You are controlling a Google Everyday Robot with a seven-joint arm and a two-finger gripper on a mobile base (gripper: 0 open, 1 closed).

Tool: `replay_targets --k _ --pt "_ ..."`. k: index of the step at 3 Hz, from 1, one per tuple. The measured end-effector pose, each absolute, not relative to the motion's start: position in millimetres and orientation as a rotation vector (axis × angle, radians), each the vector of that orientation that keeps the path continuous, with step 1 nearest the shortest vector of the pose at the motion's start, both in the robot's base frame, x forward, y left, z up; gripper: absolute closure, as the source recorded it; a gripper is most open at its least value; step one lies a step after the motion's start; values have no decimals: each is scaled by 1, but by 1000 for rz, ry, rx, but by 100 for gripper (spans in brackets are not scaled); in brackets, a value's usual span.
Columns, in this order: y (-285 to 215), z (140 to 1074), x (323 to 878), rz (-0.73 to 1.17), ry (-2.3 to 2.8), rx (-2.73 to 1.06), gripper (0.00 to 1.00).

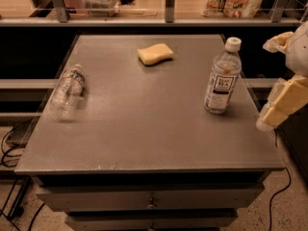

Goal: Knock blue plastic bottle over

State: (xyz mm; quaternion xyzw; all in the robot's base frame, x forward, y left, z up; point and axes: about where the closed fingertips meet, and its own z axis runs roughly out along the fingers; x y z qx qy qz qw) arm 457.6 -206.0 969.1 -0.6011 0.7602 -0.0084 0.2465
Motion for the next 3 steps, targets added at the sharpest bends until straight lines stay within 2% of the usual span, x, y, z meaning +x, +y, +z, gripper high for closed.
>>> replay_targets --k 3 --pt "-158 941 523 284 1855 -1451 0"
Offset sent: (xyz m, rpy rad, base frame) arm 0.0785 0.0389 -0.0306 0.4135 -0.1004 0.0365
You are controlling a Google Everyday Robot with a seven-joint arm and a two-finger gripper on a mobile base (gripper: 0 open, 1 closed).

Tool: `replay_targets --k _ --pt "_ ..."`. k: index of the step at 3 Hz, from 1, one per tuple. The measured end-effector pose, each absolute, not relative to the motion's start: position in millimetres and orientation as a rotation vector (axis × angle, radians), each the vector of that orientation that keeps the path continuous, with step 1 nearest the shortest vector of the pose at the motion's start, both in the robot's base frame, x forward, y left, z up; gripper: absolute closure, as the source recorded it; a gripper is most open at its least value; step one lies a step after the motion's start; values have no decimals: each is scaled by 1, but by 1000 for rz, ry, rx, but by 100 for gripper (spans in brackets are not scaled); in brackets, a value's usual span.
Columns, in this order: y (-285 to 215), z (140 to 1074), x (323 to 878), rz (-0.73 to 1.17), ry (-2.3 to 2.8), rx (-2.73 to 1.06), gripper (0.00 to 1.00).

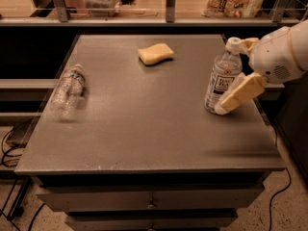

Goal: Knock blue plastic bottle over

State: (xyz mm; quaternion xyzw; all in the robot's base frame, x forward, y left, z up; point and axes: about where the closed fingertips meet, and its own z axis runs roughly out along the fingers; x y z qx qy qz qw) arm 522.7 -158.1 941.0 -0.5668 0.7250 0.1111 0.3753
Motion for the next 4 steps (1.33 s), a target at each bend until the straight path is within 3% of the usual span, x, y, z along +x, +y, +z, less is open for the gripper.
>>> replay_targets --k 1,3,4 --pt "-135 935 536 378 1817 -1450 18" --pt "-94 941 540 310 1755 -1578 64" --pt "-75 943 539 192 1741 -1662 96"
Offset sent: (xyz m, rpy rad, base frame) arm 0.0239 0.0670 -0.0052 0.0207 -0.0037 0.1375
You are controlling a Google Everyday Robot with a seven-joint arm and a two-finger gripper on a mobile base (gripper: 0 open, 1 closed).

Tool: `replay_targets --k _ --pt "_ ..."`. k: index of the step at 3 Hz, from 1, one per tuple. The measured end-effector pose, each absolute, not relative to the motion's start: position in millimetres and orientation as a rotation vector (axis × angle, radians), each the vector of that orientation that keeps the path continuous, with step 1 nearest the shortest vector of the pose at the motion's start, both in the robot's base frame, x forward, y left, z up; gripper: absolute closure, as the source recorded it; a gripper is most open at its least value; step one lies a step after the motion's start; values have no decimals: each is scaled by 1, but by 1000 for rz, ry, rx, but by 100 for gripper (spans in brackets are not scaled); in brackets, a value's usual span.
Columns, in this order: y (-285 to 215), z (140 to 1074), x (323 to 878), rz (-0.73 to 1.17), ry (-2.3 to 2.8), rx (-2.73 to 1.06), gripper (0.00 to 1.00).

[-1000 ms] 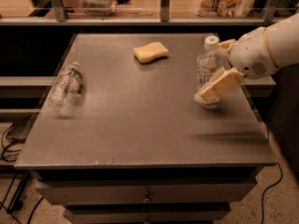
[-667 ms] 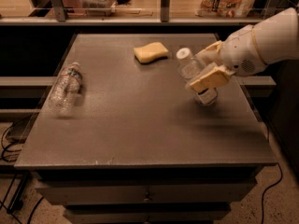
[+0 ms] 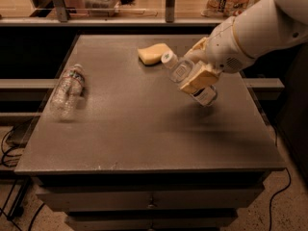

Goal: Knock blue plastic bottle over

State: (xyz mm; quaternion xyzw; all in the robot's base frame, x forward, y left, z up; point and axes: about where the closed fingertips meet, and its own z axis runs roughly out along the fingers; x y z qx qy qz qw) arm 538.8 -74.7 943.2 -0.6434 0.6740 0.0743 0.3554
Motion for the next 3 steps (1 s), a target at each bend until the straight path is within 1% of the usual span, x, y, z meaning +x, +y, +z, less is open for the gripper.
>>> replay_targets --k 1,2,3 --pt "-73 934 543 84 1776 -1701 100" --pt "-77 910 548 15 1854 -1726 81" --pt "-80 890 547 65 1910 -1738 59"
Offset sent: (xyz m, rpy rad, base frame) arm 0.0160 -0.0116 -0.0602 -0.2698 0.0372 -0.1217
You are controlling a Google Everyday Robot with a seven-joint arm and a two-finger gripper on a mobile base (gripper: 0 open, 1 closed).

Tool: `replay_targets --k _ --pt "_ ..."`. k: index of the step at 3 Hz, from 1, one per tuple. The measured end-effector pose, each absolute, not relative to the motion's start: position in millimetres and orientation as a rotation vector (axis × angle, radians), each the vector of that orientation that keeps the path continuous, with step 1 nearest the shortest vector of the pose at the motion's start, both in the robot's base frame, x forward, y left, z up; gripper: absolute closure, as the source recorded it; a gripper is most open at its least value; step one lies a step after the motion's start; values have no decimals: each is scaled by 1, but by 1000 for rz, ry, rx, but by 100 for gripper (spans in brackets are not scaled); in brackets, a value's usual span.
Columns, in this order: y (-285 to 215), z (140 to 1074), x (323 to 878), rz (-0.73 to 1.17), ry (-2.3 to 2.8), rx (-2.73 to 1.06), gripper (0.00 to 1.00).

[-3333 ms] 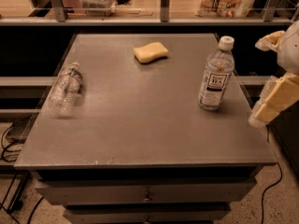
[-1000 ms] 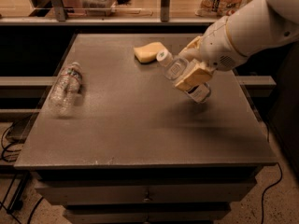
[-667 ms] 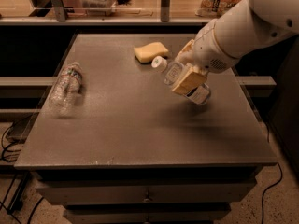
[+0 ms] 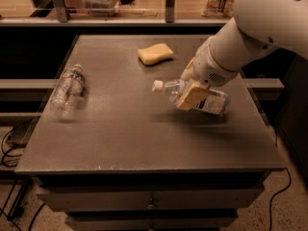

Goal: Knock blue plastic bottle over

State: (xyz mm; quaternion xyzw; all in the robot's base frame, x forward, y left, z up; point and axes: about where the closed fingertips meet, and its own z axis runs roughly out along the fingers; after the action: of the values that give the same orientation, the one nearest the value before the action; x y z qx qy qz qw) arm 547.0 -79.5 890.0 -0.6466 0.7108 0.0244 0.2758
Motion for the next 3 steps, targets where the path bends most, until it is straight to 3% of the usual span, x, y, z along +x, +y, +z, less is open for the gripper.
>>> replay_targets --k 1,2,3 --pt "-79 874 541 252 1938 -1725 35" --pt "-72 875 538 299 1934 -1716 12" --pt "-70 875 537 301 1932 -1718 0"
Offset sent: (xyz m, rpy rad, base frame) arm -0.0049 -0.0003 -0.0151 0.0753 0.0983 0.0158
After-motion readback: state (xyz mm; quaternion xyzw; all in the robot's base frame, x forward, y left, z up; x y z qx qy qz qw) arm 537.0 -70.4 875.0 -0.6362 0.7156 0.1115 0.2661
